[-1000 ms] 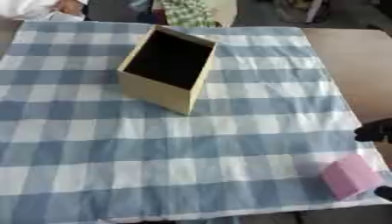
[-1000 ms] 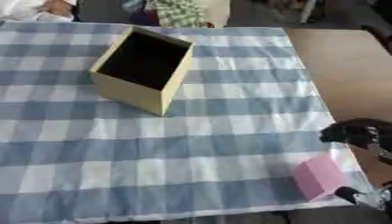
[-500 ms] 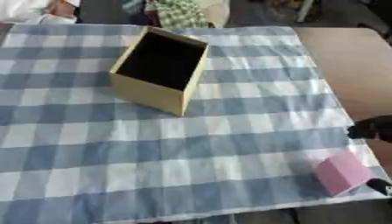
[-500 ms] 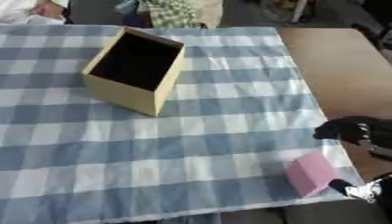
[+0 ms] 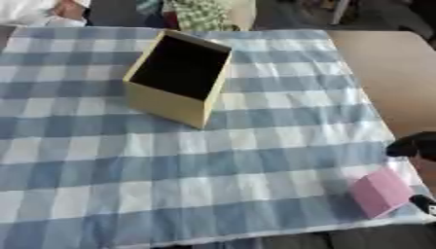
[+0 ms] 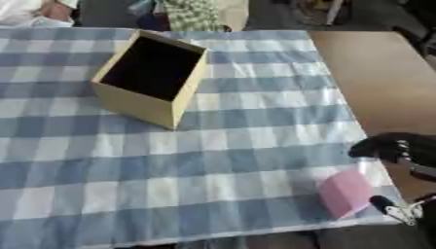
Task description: Pick up objects on the table and place them in the box.
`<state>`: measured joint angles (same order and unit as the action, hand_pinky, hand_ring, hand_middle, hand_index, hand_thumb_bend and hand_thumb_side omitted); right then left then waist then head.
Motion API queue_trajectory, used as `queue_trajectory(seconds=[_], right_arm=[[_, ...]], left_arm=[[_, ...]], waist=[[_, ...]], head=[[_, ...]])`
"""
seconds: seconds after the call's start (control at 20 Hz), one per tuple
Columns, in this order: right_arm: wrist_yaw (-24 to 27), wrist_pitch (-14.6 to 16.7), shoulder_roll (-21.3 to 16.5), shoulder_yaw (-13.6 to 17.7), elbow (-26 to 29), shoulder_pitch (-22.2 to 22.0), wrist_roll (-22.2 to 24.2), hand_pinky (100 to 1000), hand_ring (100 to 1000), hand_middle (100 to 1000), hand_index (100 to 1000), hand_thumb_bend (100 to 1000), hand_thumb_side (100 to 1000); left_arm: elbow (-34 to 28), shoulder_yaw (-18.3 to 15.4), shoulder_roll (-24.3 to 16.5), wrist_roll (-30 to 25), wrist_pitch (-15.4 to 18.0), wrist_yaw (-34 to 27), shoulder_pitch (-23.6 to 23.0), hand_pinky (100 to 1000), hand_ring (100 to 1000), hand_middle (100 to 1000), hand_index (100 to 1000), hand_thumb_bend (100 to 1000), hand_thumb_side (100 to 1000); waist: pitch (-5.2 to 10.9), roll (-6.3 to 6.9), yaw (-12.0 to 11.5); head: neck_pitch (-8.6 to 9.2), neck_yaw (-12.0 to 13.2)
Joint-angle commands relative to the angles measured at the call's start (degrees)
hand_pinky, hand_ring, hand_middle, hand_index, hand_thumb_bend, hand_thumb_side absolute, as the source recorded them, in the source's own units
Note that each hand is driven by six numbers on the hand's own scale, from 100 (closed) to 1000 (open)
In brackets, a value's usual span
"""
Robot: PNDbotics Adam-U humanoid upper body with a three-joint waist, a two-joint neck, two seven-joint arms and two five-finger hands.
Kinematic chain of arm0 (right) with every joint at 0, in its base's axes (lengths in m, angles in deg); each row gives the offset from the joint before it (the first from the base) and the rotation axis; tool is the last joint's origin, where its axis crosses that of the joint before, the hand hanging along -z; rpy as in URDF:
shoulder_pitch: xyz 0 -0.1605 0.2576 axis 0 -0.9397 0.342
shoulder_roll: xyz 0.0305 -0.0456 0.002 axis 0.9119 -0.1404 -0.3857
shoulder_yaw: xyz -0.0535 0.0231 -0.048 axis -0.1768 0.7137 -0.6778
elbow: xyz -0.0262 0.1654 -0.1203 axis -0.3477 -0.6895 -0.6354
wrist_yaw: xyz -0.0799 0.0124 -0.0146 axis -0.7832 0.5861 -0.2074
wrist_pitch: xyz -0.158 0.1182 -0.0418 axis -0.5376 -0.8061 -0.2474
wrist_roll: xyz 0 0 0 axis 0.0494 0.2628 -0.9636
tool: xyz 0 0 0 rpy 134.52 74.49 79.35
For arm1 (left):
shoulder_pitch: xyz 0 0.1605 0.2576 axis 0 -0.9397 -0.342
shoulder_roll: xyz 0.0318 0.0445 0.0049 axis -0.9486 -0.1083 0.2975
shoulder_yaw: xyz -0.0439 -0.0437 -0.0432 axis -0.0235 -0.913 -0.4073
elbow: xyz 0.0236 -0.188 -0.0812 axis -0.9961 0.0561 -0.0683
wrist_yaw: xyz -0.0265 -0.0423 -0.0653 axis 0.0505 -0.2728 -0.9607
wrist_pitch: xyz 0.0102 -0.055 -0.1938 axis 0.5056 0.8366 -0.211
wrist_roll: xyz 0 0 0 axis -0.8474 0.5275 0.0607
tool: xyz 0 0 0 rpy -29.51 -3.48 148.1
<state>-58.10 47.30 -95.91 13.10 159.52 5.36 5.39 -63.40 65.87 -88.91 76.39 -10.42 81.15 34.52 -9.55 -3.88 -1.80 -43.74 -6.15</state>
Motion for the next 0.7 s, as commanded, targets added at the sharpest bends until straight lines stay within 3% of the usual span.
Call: queue_trajectory(seconds=[0.05, 0.45, 0.7], right_arm=[[-2.0, -0.7, -2.8, 0.1, 0.9, 0.1, -0.8, 958, 948, 916, 993, 205, 535], [-6.3, -1.7, -3.4, -0.9, 0.9, 0.0, -2.8, 952, 941, 922, 1000, 263, 655], [-9.2, -1.6, -3.7, -1.4, 0.9, 0.1, -4.6, 947, 938, 922, 1000, 277, 637]], left_arm=[[-0.9, -0.1, -1.5, 0.0, -0.1, 0.2, 0.5, 481, 634, 582, 697, 238, 861], [-0.9, 0.0, -1.4, -0.1, -0.3, 0.2, 0.5, 480, 634, 582, 697, 236, 861], [-0.9, 0.0, -1.4, -0.1, -0.3, 0.1, 0.5, 479, 634, 582, 697, 235, 861]], waist=[[0.63, 0.23, 0.1], [0.6, 0.3, 0.2], [0.57, 0.3, 0.3]], head=[[0.19, 0.2], [0.17, 0.6], [0.16, 0.7]])
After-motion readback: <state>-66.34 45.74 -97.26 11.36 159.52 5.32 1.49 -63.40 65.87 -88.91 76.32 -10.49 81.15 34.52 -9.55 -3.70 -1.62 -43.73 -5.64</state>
